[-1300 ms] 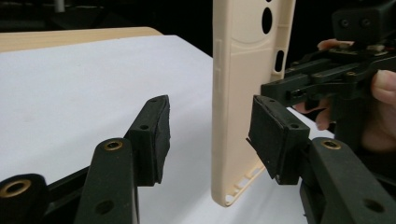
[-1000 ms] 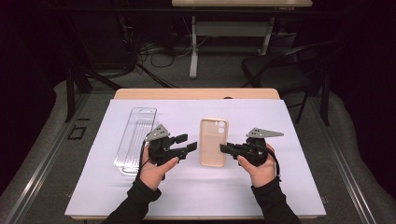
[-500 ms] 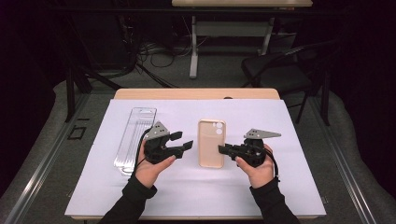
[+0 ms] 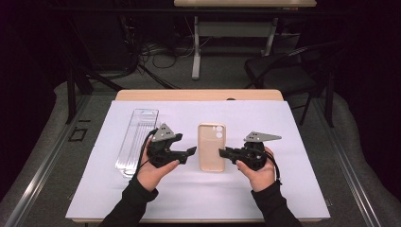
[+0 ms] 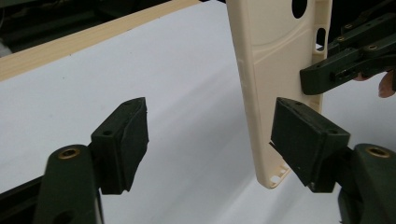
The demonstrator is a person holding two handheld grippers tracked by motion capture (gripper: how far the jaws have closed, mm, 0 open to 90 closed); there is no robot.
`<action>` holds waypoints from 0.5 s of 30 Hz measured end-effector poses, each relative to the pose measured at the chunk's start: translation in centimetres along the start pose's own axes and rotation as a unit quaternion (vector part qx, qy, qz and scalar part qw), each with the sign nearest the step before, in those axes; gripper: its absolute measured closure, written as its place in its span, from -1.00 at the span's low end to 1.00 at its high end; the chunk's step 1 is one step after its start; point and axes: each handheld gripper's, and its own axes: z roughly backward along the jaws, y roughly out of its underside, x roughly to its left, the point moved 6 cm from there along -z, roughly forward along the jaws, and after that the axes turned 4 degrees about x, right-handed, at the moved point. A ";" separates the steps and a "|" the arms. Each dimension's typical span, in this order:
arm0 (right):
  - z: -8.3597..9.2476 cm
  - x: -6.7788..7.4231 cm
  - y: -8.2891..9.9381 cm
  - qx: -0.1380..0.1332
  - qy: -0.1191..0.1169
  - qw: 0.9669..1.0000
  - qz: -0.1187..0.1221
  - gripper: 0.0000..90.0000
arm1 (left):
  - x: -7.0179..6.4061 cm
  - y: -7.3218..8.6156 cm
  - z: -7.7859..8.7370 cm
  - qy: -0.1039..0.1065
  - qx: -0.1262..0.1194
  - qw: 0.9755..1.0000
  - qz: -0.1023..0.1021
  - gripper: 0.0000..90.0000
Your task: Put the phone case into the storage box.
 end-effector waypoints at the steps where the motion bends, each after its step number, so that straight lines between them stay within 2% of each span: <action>1: 0.0 0.0 0.0 0.000 0.000 1.000 0.000 0.81 | 0.0 0.0 0.0 -0.001 -0.001 1.000 0.002 -0.42; 11: -0.4 0.2 0.3 0.007 0.004 1.000 0.005 0.81 | 0.3 -0.1 0.5 -0.006 0.018 1.000 -0.002 -0.64; 15: -0.6 0.3 0.4 0.012 0.005 1.000 0.005 0.81 | 0.4 -0.3 0.7 -0.007 0.022 1.000 -0.008 -0.66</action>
